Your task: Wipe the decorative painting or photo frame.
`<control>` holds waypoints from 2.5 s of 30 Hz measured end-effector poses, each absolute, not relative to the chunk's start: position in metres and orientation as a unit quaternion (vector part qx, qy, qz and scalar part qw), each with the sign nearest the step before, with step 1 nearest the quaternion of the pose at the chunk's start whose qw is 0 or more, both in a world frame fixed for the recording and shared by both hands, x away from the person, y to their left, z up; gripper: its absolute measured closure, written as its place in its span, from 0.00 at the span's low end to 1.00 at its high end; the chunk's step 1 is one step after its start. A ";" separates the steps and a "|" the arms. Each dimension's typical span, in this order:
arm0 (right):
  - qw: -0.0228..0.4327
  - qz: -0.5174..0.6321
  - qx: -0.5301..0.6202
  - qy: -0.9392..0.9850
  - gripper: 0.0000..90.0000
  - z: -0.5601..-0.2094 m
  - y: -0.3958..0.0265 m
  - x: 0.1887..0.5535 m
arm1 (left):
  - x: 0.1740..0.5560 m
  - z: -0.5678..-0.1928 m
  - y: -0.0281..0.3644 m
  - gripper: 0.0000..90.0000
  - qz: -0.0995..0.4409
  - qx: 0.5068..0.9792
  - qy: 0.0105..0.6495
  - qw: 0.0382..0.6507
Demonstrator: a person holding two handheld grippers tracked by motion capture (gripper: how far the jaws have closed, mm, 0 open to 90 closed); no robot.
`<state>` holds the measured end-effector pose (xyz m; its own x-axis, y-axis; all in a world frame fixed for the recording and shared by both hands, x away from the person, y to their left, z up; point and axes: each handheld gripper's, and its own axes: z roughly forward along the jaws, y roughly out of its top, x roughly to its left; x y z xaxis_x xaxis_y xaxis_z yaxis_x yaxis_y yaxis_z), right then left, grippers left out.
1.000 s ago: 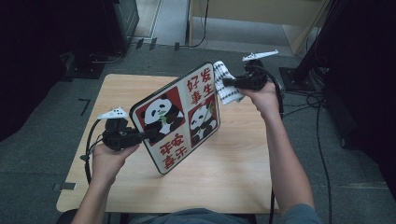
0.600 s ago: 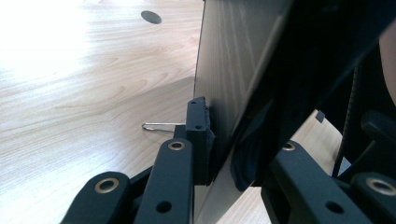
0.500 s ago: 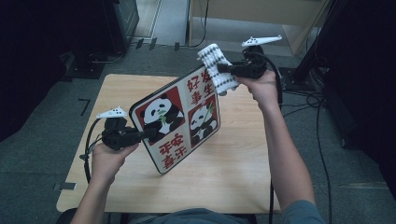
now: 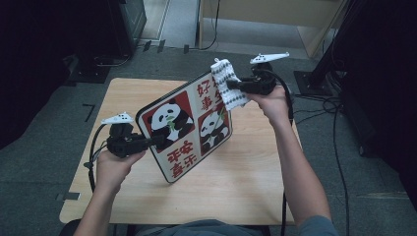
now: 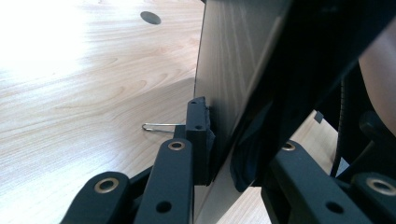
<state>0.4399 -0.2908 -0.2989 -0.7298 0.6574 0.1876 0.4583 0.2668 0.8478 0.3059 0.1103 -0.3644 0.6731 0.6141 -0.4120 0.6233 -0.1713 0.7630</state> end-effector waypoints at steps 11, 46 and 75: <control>0.092 0.480 0.356 0.797 0.83 -0.316 -0.292 0.438 | 0.306 -0.363 0.109 0.87 -0.010 0.765 0.413 0.494; 0.072 0.450 0.366 0.812 0.81 -0.346 -0.296 0.424 | 0.308 -0.367 0.112 0.86 -0.019 0.757 0.408 0.510; 0.062 0.413 0.384 0.823 0.81 -0.378 -0.298 0.416 | 0.307 -0.366 0.113 0.86 -0.017 0.762 0.400 0.509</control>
